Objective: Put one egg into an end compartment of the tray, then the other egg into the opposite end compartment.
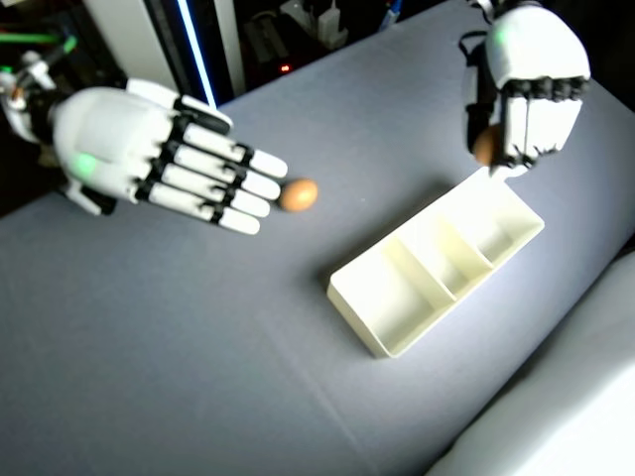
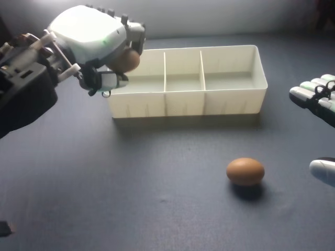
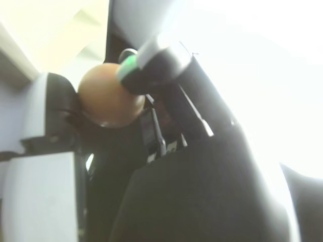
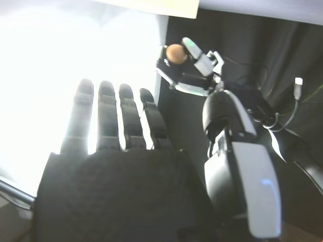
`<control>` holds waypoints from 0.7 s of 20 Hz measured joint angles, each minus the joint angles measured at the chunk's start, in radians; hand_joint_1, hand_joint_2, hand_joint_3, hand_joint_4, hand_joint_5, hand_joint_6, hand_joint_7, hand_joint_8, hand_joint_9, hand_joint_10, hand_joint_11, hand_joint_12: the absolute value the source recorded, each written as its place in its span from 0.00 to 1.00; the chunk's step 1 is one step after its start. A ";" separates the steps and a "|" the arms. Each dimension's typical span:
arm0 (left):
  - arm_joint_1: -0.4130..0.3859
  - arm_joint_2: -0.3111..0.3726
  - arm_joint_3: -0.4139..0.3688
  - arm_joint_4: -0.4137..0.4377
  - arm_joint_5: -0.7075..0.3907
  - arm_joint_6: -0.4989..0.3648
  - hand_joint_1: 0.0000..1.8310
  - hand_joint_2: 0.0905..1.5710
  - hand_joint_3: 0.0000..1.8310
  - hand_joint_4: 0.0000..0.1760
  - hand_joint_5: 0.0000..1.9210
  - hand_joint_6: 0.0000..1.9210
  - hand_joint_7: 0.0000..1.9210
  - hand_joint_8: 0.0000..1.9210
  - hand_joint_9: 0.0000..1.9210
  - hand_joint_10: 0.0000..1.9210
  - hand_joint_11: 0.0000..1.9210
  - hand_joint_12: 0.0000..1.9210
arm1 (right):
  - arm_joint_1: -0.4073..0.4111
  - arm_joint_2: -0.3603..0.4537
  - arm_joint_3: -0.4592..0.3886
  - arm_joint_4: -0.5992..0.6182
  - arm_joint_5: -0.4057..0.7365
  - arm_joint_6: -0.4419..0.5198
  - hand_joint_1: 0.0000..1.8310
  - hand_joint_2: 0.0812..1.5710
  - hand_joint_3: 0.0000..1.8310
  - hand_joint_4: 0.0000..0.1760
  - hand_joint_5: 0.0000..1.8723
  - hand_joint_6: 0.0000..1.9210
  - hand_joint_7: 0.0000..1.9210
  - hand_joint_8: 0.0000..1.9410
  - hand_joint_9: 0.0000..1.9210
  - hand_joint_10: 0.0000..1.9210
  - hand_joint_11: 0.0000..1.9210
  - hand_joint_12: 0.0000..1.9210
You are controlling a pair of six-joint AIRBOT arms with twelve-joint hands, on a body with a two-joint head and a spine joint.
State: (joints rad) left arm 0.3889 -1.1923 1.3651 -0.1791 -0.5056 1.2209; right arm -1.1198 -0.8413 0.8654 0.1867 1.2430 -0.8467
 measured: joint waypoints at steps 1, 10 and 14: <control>0.000 -0.017 0.021 -0.026 0.035 0.019 0.57 0.79 0.00 0.00 0.12 0.39 0.27 0.49 0.24 0.61 0.13 0.96 | 0.000 -0.005 0.005 0.000 0.000 0.000 0.08 0.84 0.01 0.00 0.00 0.00 0.00 0.00 0.00 0.00 0.00 0.00; 0.006 -0.024 -0.009 -0.043 0.039 0.062 0.03 0.81 0.01 0.78 0.00 0.00 0.00 0.00 0.00 0.00 0.00 0.00 | 0.016 -0.016 0.013 -0.030 -0.029 0.009 0.28 0.80 0.00 0.00 0.00 0.00 0.00 0.00 0.00 0.00 0.00 0.00; 0.095 0.072 -0.129 0.026 -0.113 0.028 0.11 0.92 0.03 0.69 0.00 0.00 0.00 0.00 0.00 0.00 0.00 0.00 | 0.091 -0.044 0.044 -0.100 -0.137 0.011 0.33 0.75 0.00 0.00 0.02 0.04 0.04 0.00 0.00 0.15 0.00 0.50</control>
State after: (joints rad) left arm 0.4839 -1.1206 1.2362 -0.1532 -0.6189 1.2491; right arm -1.0286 -0.8852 0.9096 0.0872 1.1065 -0.8356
